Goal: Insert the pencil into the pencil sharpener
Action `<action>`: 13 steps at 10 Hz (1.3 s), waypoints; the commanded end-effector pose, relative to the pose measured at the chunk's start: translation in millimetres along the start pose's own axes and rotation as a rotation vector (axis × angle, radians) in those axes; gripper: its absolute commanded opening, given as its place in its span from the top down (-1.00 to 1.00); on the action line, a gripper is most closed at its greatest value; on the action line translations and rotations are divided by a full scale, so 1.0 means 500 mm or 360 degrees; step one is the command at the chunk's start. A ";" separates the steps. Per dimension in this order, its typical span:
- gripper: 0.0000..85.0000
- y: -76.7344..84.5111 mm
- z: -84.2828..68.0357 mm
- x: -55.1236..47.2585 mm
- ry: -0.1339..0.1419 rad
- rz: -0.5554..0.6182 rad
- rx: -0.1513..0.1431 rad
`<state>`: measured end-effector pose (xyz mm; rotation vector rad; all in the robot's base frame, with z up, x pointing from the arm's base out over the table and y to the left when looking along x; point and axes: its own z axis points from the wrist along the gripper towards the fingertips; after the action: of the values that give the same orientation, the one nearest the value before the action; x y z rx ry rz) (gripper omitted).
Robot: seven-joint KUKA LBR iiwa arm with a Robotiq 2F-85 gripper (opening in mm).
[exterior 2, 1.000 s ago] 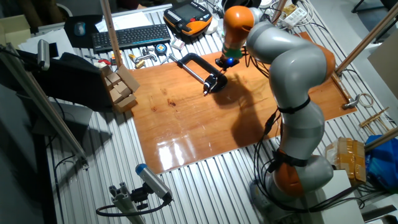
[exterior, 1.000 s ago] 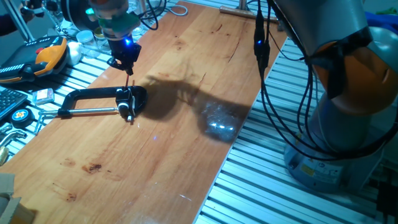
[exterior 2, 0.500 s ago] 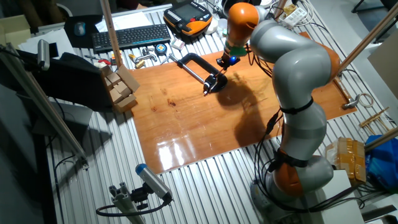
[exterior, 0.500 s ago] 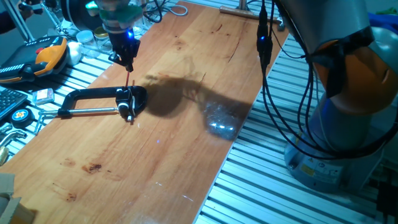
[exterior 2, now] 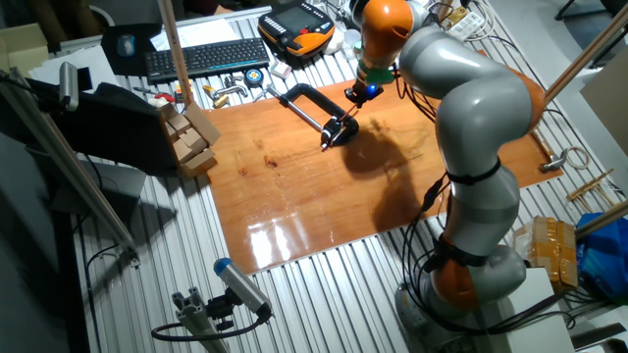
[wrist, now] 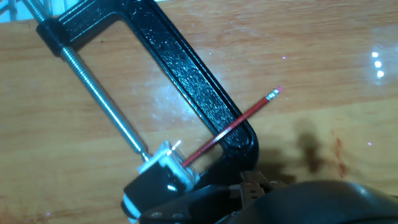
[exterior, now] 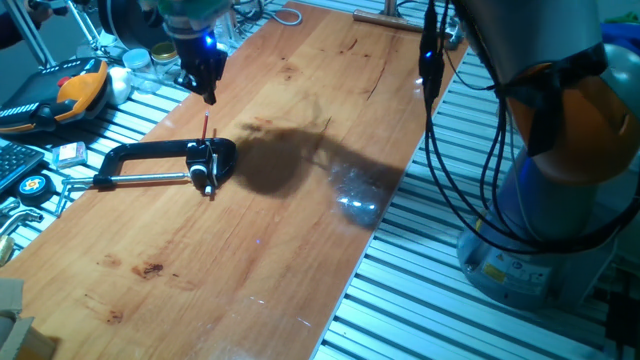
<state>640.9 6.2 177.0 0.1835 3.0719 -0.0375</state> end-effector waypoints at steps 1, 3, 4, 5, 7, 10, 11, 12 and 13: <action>1.00 0.001 -0.004 0.002 -0.0007 0.0003 0.0008; 1.00 -0.002 -0.013 0.009 -0.0022 0.0011 0.0028; 1.00 -0.002 -0.014 0.009 -0.0023 0.0006 0.0035; 1.00 -0.001 -0.014 0.008 -0.0008 -0.0007 0.0013; 1.00 0.002 -0.014 0.011 -0.0005 -0.0020 -0.0014; 1.00 0.003 -0.015 0.012 -0.0018 -0.0002 -0.0003; 1.00 0.007 -0.015 0.013 -0.0009 0.0017 -0.0022; 1.00 0.013 -0.017 0.014 -0.0006 0.0021 -0.0019; 1.00 0.021 -0.022 0.014 -0.0006 0.0030 -0.0004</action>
<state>634.7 19.0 188.2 0.2135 3.0669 -0.0364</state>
